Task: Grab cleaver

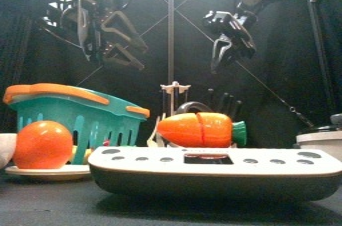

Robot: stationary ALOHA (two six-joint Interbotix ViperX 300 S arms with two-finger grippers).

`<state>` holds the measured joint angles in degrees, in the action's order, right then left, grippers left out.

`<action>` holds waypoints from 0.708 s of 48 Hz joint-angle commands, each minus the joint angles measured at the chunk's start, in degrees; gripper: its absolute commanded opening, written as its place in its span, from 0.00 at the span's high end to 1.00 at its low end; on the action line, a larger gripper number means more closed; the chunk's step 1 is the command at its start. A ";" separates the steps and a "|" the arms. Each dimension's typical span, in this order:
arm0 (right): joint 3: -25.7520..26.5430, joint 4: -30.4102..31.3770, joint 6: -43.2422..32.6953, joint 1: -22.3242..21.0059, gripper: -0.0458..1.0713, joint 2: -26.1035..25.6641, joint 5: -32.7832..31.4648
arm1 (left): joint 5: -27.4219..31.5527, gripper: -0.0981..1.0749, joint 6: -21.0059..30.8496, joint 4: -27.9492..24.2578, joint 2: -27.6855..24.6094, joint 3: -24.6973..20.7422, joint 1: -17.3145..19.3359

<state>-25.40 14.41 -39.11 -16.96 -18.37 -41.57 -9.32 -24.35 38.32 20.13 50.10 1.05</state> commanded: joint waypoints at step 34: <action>0.18 19.42 -22.06 4.39 0.26 7.29 -2.64 | -0.44 0.17 -0.09 0.00 0.00 -0.44 -0.09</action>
<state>-26.37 33.49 -61.00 -12.30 -10.90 -44.38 -9.32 -24.35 38.41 20.13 50.27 1.05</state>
